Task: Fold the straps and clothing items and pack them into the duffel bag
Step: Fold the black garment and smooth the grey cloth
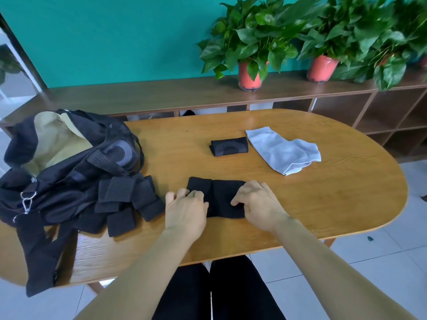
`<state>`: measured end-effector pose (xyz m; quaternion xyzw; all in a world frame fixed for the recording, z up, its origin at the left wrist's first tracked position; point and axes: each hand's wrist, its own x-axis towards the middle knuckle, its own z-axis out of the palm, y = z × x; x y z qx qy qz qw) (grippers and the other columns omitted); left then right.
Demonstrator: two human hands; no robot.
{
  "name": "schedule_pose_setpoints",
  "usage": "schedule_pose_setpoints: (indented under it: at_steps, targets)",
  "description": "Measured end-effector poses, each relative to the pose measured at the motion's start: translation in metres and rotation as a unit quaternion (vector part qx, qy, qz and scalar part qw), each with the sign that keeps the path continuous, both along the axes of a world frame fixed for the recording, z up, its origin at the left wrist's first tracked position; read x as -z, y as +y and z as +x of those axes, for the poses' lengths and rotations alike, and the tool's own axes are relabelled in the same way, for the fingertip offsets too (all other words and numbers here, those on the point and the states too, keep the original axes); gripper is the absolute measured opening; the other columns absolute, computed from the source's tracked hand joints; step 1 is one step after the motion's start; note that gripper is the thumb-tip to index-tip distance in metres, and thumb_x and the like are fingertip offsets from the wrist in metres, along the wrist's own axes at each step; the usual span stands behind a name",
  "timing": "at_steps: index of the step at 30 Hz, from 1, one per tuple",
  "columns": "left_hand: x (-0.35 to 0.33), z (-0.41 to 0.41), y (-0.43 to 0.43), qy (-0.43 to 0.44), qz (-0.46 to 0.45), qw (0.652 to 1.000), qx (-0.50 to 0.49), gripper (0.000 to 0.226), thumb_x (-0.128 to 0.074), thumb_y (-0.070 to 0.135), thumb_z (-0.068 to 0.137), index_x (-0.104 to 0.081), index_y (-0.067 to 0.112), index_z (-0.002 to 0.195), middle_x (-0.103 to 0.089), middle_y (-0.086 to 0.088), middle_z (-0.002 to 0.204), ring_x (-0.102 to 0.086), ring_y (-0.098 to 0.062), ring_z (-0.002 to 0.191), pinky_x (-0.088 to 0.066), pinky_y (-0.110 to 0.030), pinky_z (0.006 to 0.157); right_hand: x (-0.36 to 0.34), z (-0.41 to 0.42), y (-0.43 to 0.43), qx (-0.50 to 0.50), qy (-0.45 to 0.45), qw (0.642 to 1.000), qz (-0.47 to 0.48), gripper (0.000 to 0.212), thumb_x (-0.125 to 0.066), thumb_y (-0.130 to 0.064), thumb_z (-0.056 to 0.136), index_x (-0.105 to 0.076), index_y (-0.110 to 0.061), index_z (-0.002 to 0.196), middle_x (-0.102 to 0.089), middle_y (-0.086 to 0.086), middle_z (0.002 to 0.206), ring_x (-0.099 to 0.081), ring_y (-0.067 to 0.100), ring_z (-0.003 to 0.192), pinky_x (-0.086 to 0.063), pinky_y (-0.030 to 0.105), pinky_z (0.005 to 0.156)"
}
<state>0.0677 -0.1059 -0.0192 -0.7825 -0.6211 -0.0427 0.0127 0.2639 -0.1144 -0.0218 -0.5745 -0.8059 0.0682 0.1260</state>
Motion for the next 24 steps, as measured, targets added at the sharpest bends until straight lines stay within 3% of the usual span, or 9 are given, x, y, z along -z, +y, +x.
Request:
schedule_pose_setpoints:
  at_steps: [2,4,8,12,16,18,24]
  targets:
    - [0.002,0.002,0.006,0.005,0.004,1.000,-0.003,0.020,-0.041,0.025,0.097,-0.054,0.024,0.112,-0.060,0.009,0.112,-0.042,-0.017,0.114,-0.025,-0.035,0.086,0.002,0.002,-0.005,0.000,0.026,1.000,-0.009,0.048,-0.044,0.005,0.085,-0.069,-0.025,0.112,-0.061,-0.011,0.109,-0.040,0.012,0.117,-0.023,0.025,0.105]
    - [0.003,0.002,0.013,0.001,0.004,1.000,0.014,0.031,-0.047,0.014,0.092,-0.052,0.025,0.121,-0.057,0.009,0.121,-0.041,-0.018,0.114,-0.025,-0.033,0.084,0.003,0.001,-0.008,0.001,0.048,0.999,-0.022,0.048,-0.044,0.006,0.085,-0.070,-0.026,0.109,-0.062,-0.013,0.108,-0.043,0.010,0.113,-0.025,0.026,0.104]
    - [0.003,-0.002,0.022,0.010,-0.010,0.993,0.113,0.062,-0.050,0.003,0.088,-0.035,0.026,0.144,-0.038,0.006,0.149,-0.033,-0.017,0.132,-0.027,-0.032,0.100,0.009,-0.003,-0.010,-0.016,0.125,0.990,-0.070,0.047,-0.043,0.008,0.085,-0.073,-0.024,0.101,-0.065,-0.015,0.104,-0.050,0.005,0.106,-0.041,0.028,0.096]
    - [0.000,-0.010,0.030,0.047,-0.053,0.982,0.174,0.069,-0.041,-0.004,0.092,-0.021,0.025,0.151,-0.016,0.000,0.159,-0.018,-0.018,0.144,-0.019,-0.031,0.112,0.010,-0.003,-0.012,0.027,0.214,0.972,-0.098,0.046,-0.043,0.005,0.087,-0.073,-0.029,0.096,-0.066,-0.016,0.101,-0.057,0.001,0.102,-0.048,0.025,0.091]
    - [-0.005,-0.013,0.029,0.037,-0.069,0.979,0.189,0.077,-0.038,-0.012,0.088,-0.013,0.023,0.153,-0.004,0.000,0.161,-0.005,-0.013,0.147,-0.004,-0.027,0.117,0.007,0.008,-0.012,0.029,0.133,0.991,-0.015,0.049,-0.044,0.010,0.082,-0.072,-0.023,0.106,-0.065,-0.013,0.112,-0.050,0.004,0.113,-0.044,0.023,0.093]
    - [-0.005,-0.011,0.024,0.019,-0.032,0.984,0.174,0.071,-0.039,-0.006,0.090,-0.019,0.023,0.152,-0.009,0.001,0.161,-0.006,-0.013,0.147,-0.011,-0.030,0.116,0.007,0.012,-0.014,0.028,0.122,0.992,-0.024,0.048,-0.044,0.009,0.084,-0.071,-0.022,0.107,-0.064,-0.013,0.115,-0.049,0.005,0.114,-0.044,0.022,0.092]
    - [0.005,0.010,-0.008,-0.049,0.039,0.995,0.079,0.042,-0.032,0.034,0.102,-0.040,0.027,0.142,-0.044,0.009,0.145,-0.038,-0.015,0.132,-0.028,-0.034,0.098,0.012,0.003,-0.024,0.022,0.123,0.991,-0.048,0.044,-0.044,0.007,0.088,-0.070,-0.019,0.112,-0.060,-0.010,0.120,-0.052,0.007,0.114,-0.045,0.026,0.097]
